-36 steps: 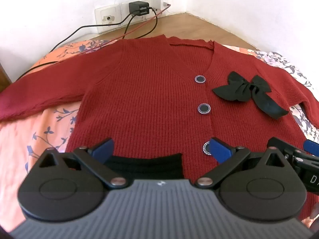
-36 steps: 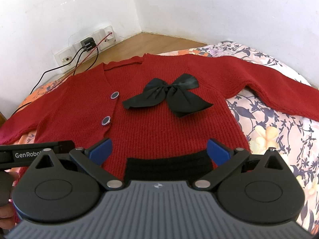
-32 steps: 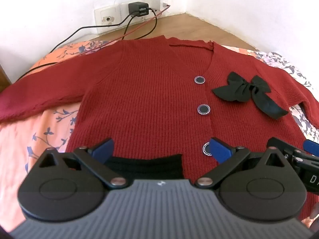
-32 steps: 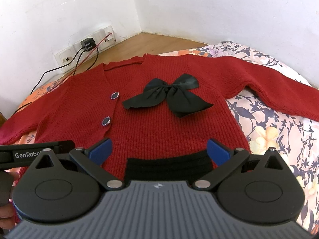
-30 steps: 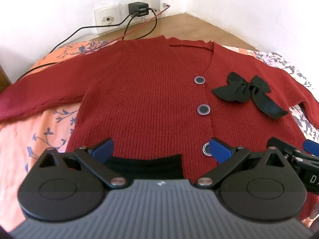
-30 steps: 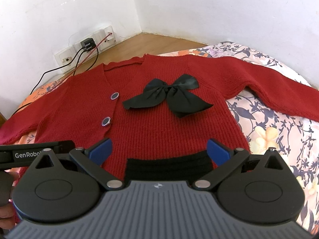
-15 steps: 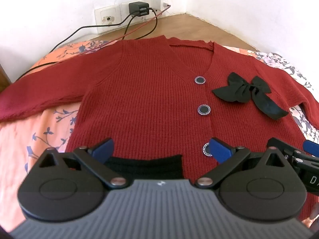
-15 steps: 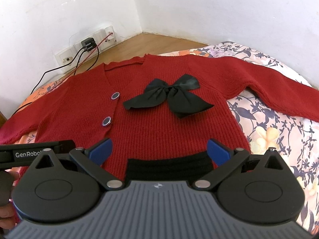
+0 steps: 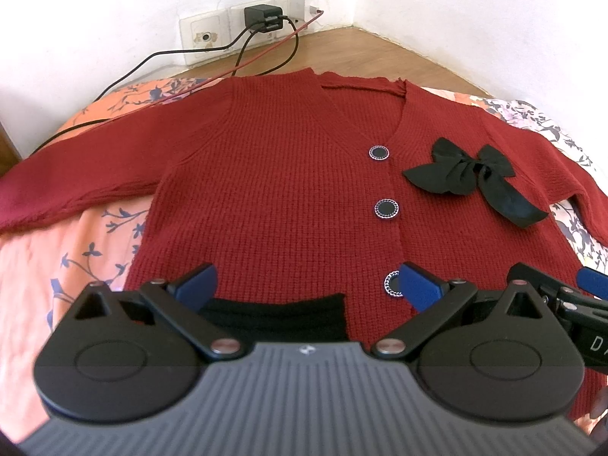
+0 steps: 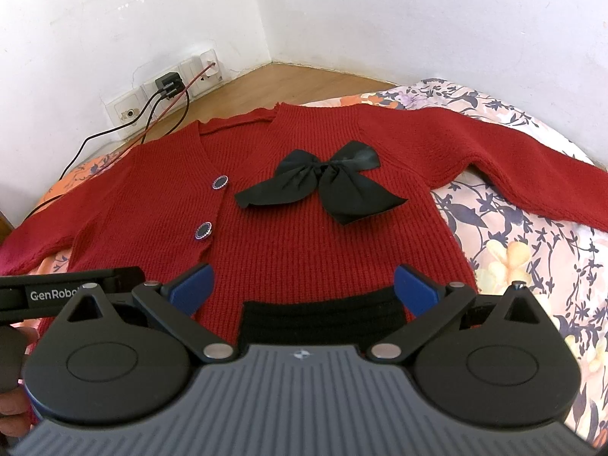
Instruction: Fold small clothes
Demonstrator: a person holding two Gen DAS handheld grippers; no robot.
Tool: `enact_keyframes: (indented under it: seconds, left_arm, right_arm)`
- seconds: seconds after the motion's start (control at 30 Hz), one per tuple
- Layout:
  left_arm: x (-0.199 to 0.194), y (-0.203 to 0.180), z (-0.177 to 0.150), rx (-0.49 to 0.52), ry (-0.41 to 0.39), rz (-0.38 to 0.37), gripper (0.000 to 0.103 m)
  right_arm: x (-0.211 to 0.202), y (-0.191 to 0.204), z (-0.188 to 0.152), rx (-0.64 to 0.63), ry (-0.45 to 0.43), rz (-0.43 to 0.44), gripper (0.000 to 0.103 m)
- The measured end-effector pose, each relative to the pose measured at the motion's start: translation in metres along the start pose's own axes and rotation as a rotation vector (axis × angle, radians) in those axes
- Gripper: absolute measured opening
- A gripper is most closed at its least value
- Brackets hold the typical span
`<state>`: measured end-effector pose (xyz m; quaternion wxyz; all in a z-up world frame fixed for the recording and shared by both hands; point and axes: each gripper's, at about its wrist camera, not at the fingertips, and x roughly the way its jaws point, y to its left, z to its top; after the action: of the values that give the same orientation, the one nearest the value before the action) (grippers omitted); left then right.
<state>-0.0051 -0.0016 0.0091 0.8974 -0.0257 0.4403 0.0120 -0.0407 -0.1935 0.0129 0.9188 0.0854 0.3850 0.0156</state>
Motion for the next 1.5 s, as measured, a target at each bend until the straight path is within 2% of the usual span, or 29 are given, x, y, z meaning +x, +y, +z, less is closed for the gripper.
enact_keyframes:
  seconds: [0.23,0.37,0.6,0.93,1.2,1.5]
  left_arm:
    - [0.002,-0.006,-0.001,0.012,0.011,0.003,0.103]
    - [0.005,-0.009,-0.001,0.017,0.022,0.003,0.103]
    - [0.003,-0.018,0.0,0.043,0.007,-0.008,0.103]
    - [0.007,-0.046,0.003,0.117,-0.006,-0.047,0.103]
    - [0.028,-0.063,0.007,0.086,0.046,-0.082,0.103]
    - [0.056,-0.079,0.005,0.068,0.099,-0.062,0.103]
  right_arm:
    - [0.002,-0.004,-0.002,0.015,0.016,0.009,0.103]
    - [0.004,-0.014,-0.003,0.063,0.035,0.042,0.103]
    - [-0.003,-0.045,0.005,0.125,0.006,0.059,0.103]
    - [-0.015,-0.144,0.02,0.303,-0.061,-0.061,0.103]
    - [-0.013,-0.236,0.018,0.437,-0.094,-0.201,0.103]
    - [0.012,-0.312,0.016,0.57,-0.088,-0.24,0.103]
